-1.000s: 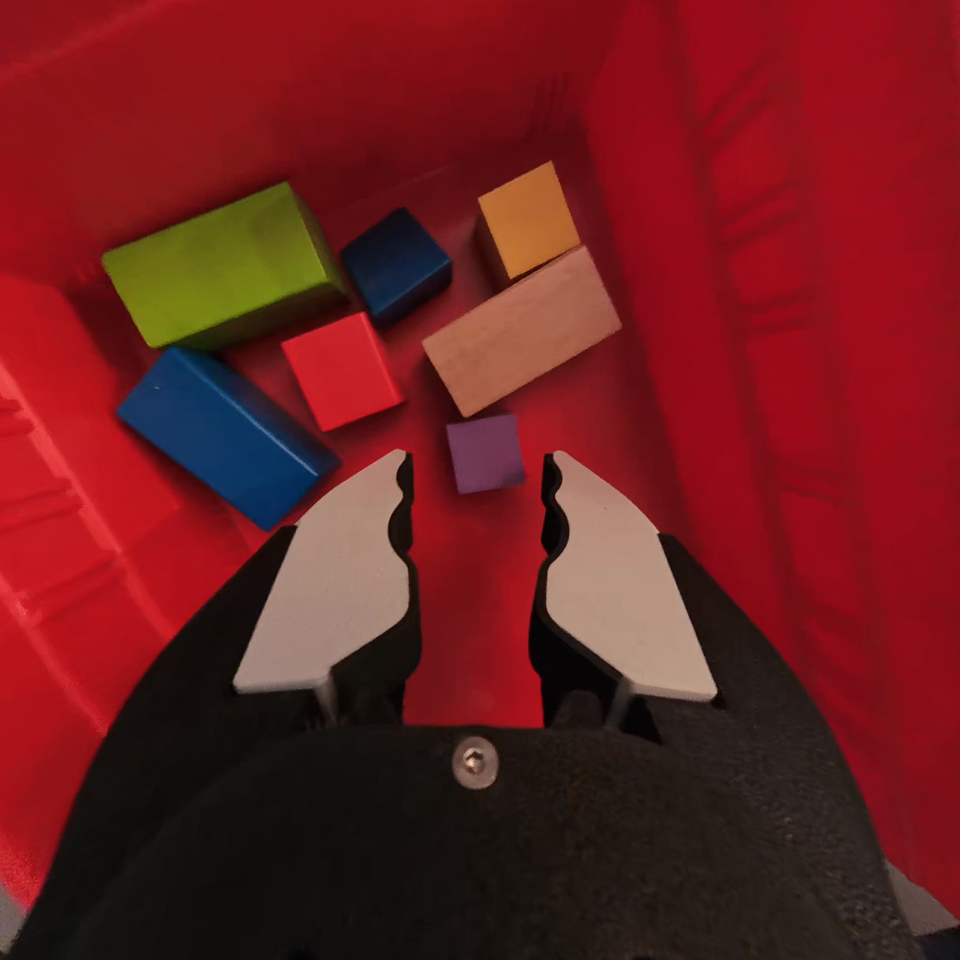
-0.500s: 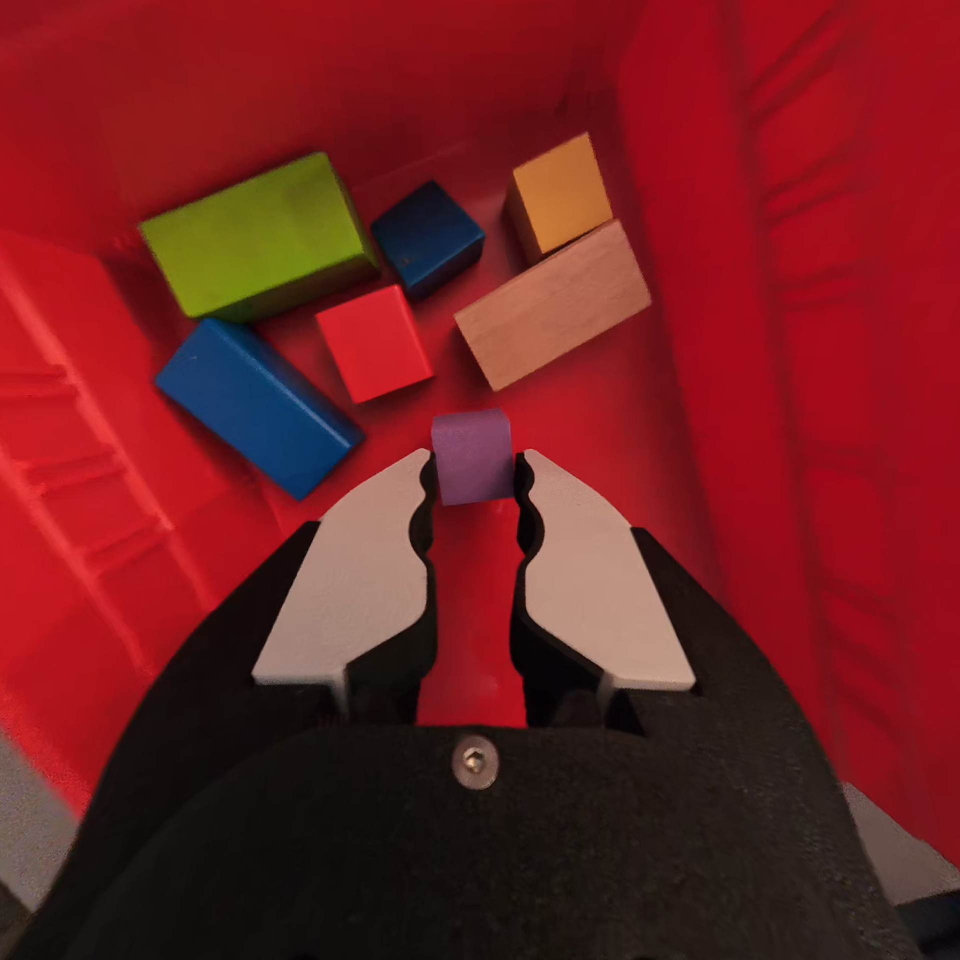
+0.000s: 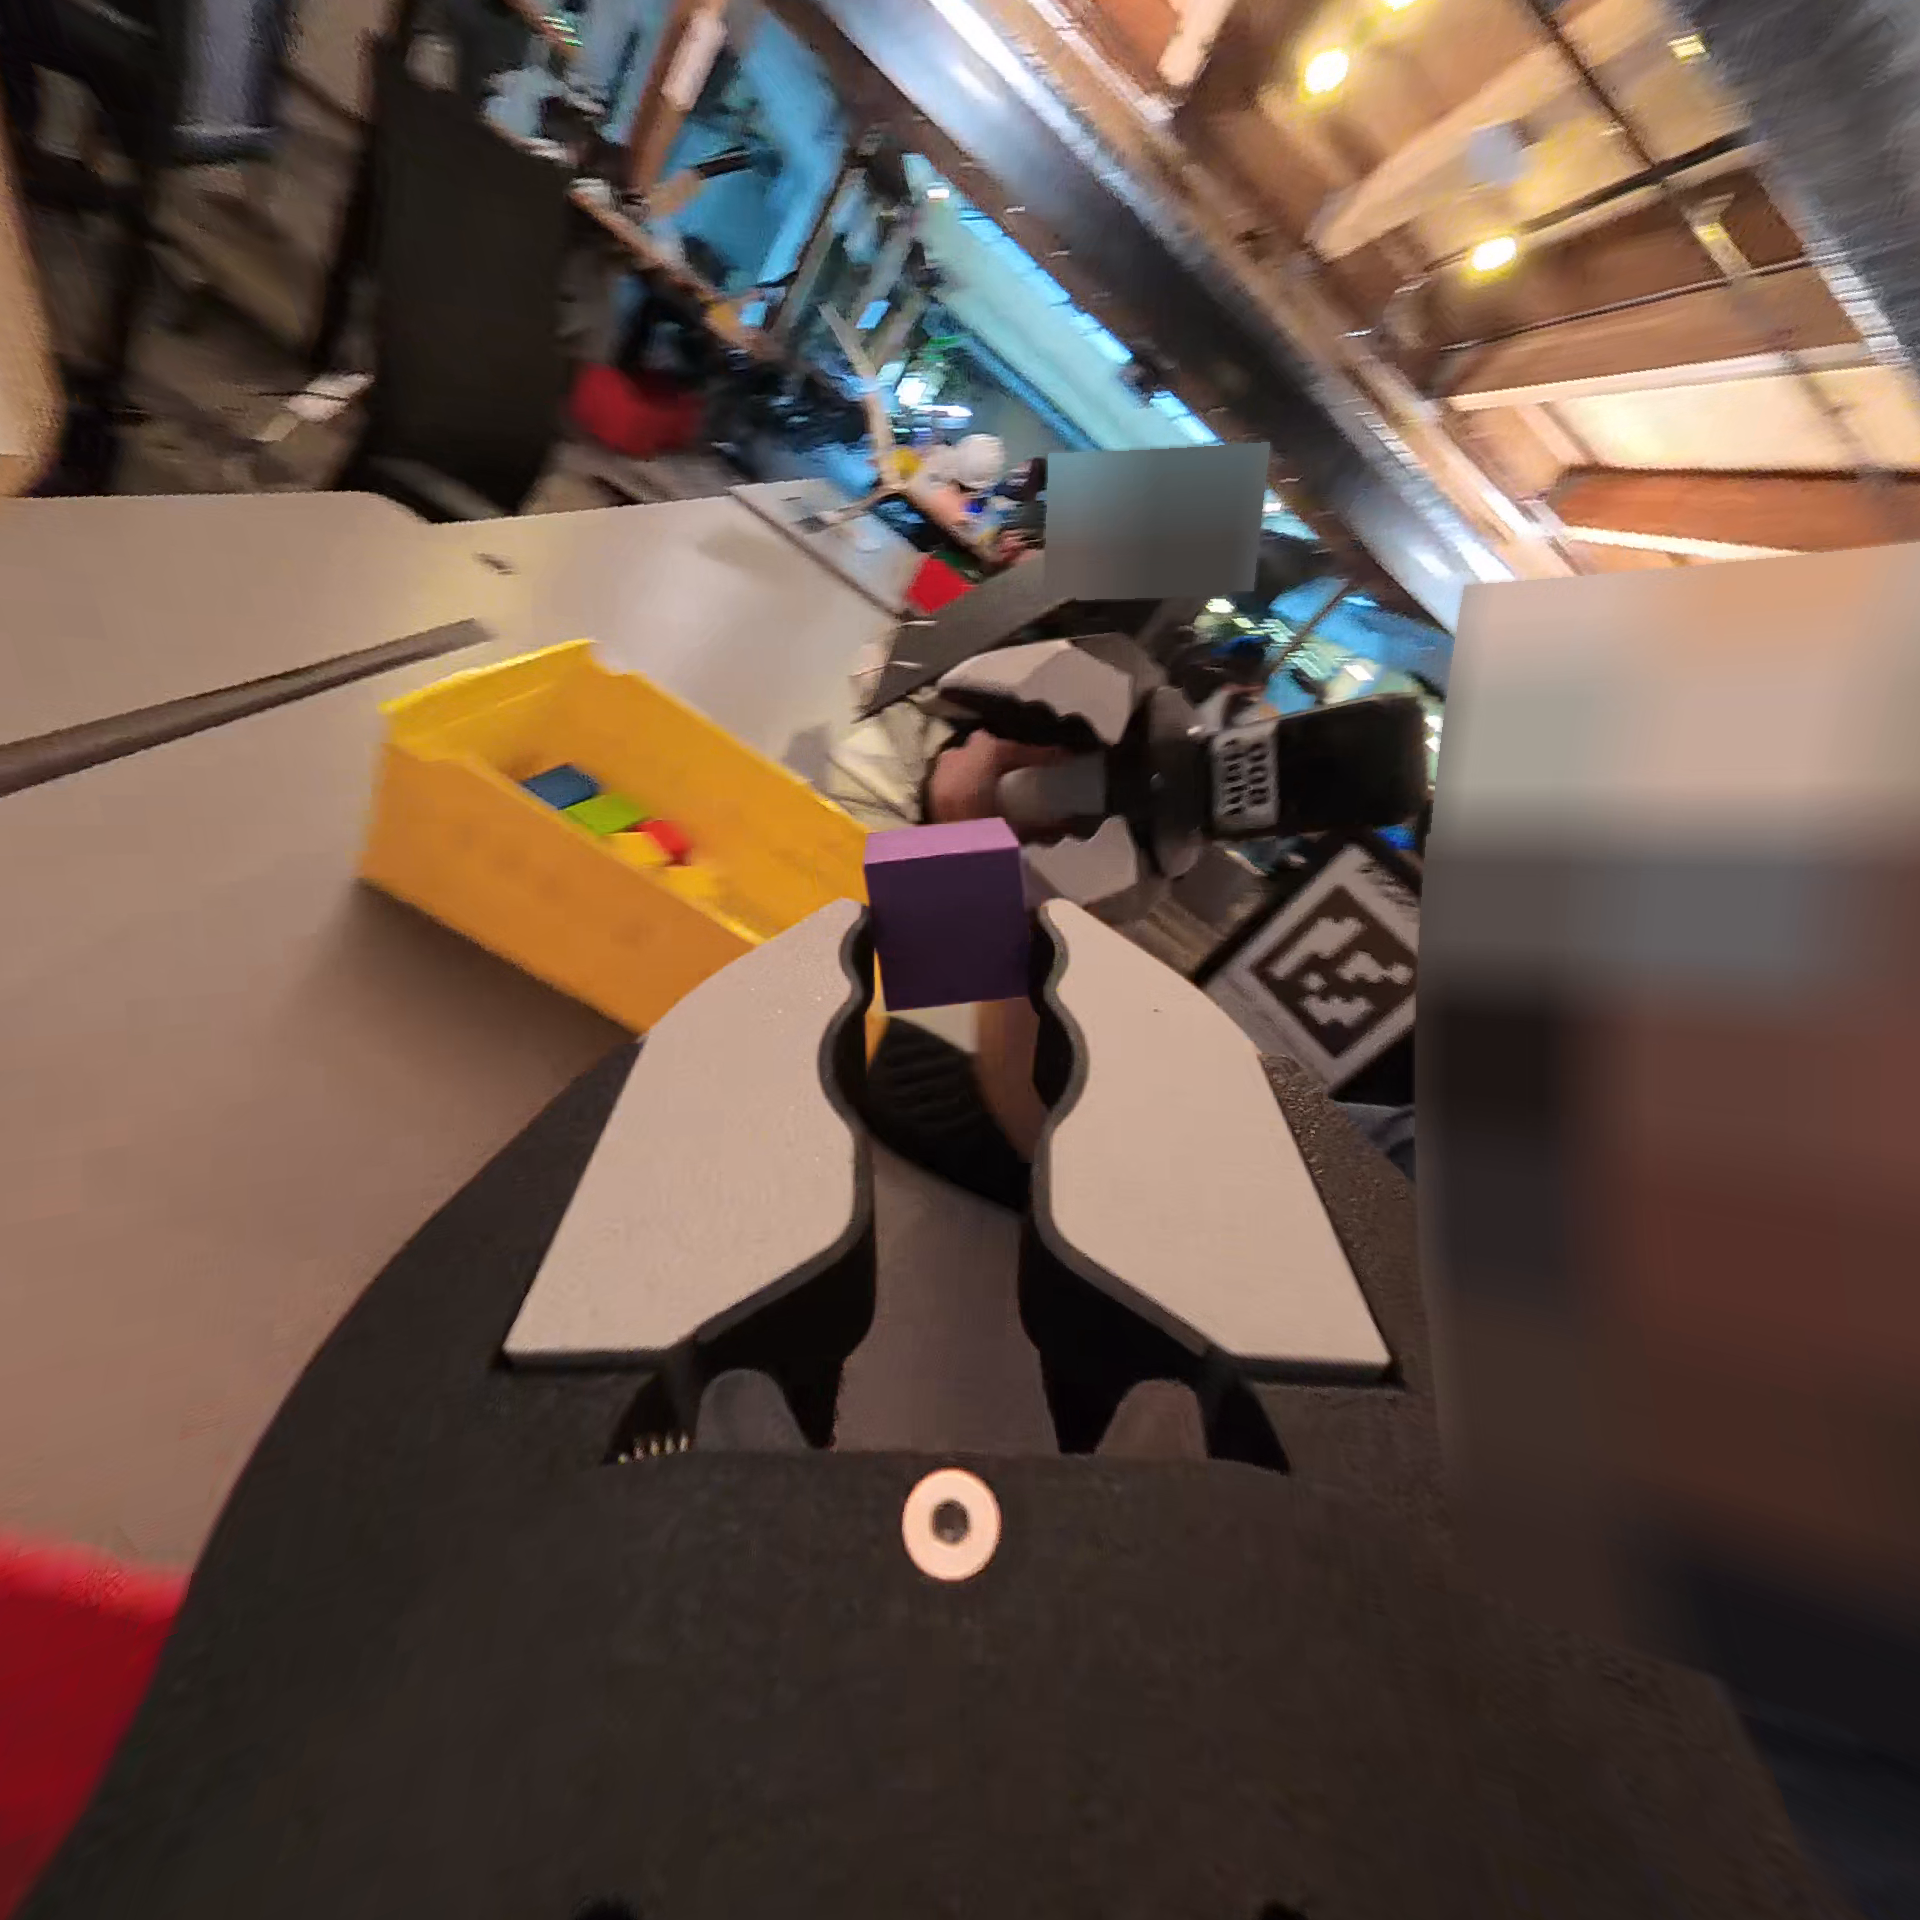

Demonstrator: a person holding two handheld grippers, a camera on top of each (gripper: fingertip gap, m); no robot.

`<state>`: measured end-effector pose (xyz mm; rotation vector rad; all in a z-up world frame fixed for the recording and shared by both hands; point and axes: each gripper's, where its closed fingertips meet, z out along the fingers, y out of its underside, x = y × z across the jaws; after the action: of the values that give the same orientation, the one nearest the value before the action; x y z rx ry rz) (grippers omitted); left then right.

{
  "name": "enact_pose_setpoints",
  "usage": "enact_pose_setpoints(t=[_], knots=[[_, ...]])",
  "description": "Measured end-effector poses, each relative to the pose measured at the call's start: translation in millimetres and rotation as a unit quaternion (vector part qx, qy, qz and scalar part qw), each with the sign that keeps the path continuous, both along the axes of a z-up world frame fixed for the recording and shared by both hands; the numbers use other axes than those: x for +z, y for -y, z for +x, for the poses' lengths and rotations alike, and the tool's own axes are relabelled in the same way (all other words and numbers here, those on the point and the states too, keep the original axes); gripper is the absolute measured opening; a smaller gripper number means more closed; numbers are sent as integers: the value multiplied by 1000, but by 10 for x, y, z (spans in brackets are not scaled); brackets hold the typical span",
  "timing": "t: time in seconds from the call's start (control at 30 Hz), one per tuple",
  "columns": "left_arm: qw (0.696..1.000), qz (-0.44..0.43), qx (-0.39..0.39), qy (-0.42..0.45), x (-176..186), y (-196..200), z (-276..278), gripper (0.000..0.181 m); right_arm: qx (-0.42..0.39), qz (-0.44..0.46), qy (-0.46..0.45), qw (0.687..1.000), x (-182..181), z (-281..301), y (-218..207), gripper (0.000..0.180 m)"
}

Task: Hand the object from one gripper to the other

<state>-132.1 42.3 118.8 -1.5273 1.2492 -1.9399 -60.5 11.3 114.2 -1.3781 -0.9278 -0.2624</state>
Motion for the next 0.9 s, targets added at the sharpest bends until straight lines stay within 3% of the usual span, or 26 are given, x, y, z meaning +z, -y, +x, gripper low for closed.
enact_pose_setpoints(t=[0.17, 0.33, 0.43, 0.67, 0.73, 0.8, 0.9], knots=[[997, -27, -71, 23, 59, 358, 162, 27, 72, 33, -45, 996, 90, -371, 128, 48], [992, -20, -118, 27, 41, 613, 255, 28, 67, 66, -10, 996, 61, -491, 134, 48], [990, -9, -136, 26, 31, 713, 272, 28, 47, 94, 19, 994, 71, -514, 143, 32], [997, 32, -65, 20, 48, 460, 219, 38, 15, 59, 21, 998, 220, -122, 216, 30], [998, 43, -36, 25, 98, 347, 144, 38, -42, -14, 30, 999, 162, 350, 229, 30], [998, 51, -17, 33, 161, 281, 60, 35, -105, -152, 18, 983, -158, 922, 301, 30], [997, 66, -5, 33, 209, 241, -34, 35, -198, -395, 6, 897, -1036, 1739, 641, 30]])
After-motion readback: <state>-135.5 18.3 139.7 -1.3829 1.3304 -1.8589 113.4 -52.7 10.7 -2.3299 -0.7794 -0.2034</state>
